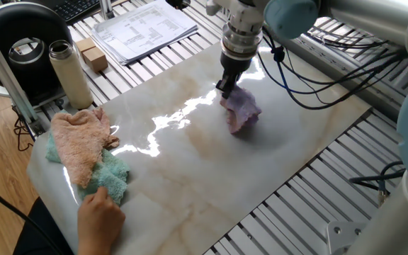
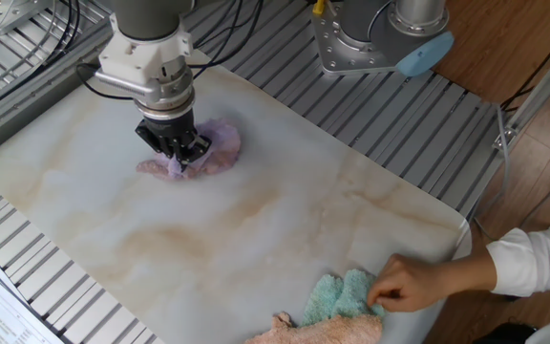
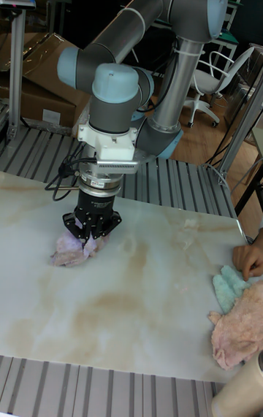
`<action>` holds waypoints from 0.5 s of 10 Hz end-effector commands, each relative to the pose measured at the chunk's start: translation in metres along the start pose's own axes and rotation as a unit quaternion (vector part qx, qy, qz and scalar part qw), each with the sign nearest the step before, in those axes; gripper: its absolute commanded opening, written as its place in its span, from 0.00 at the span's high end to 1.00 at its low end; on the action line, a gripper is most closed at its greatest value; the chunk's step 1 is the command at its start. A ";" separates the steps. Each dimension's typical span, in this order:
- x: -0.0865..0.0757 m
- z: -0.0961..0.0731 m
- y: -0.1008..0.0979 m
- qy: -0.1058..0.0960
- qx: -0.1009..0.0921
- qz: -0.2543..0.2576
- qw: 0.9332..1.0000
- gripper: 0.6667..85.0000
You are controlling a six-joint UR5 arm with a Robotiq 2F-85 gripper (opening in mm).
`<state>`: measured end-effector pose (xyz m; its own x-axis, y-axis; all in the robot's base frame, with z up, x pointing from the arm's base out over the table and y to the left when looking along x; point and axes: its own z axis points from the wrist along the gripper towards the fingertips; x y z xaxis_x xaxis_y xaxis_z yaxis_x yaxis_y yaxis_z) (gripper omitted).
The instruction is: Clean the table with a cloth
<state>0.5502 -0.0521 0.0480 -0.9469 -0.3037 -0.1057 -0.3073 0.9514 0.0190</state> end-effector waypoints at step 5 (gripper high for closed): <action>-0.012 -0.001 -0.003 -0.013 -0.010 -0.028 0.999 0.02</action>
<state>0.5600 -0.0486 0.0434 -0.9317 -0.3393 -0.1295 -0.3457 0.9378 0.0306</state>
